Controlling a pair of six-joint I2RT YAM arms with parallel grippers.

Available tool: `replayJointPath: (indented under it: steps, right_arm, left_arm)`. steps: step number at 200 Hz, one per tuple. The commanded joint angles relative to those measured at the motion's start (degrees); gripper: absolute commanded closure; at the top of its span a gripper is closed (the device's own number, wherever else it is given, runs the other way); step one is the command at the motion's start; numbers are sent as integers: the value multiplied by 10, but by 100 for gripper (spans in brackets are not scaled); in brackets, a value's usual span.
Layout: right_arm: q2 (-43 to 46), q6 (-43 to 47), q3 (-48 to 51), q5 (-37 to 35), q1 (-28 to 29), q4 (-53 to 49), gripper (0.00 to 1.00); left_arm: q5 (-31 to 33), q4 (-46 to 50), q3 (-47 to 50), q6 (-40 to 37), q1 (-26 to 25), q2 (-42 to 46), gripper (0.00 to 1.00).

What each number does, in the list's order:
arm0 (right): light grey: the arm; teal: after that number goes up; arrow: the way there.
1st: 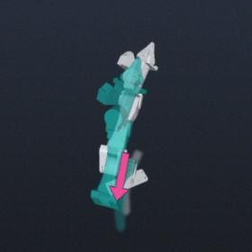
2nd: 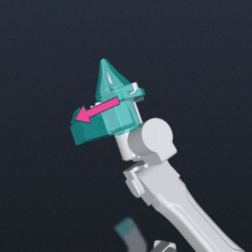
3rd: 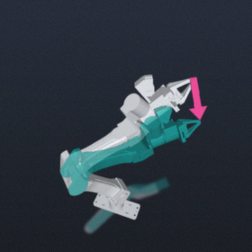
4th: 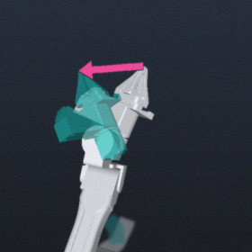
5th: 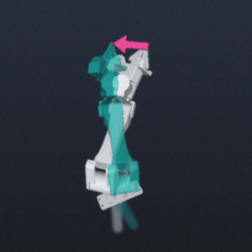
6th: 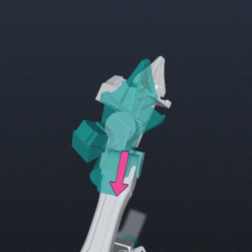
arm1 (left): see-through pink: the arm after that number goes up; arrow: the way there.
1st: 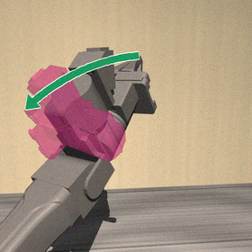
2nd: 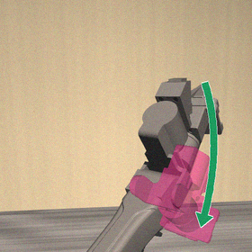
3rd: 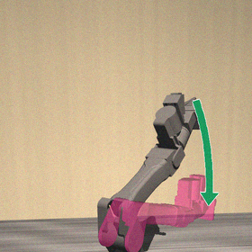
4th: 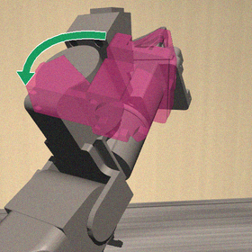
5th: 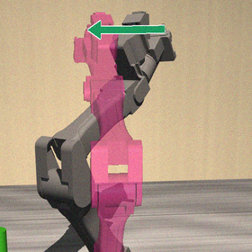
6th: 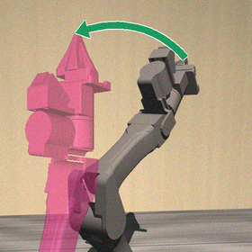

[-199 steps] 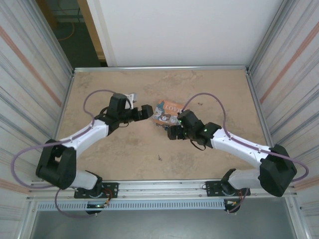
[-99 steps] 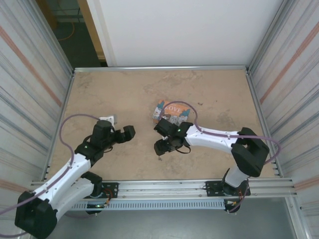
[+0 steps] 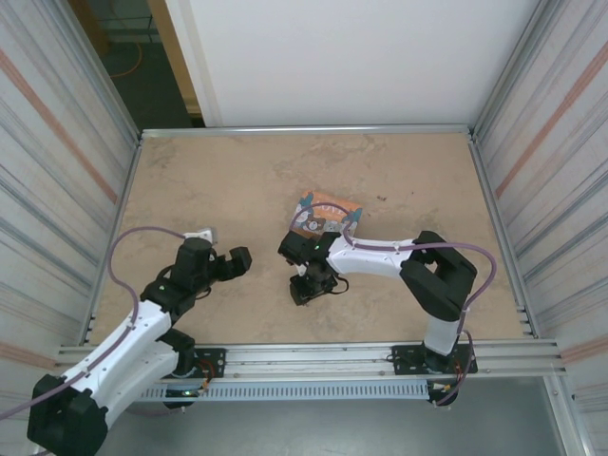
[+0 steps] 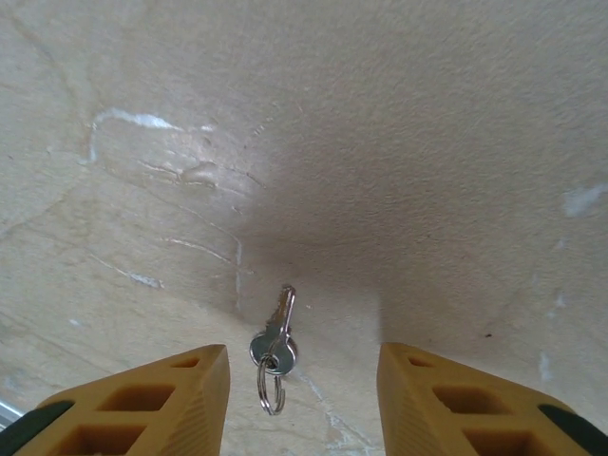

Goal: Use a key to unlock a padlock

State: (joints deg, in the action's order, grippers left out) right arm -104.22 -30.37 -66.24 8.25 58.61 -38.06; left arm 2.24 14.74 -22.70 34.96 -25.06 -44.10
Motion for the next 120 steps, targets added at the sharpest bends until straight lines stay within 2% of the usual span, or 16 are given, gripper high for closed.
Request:
replayJointPath:
  steps: [1,120]
  right_arm:
    - [-10,6,-12,18,5,-25,59]
    - [-46,1,-17,19,13,-29,80]
  left_arm:
    - [9,-11,-3,6,4,-11,1]
    - [15,-15,6,12,4,-23,1]
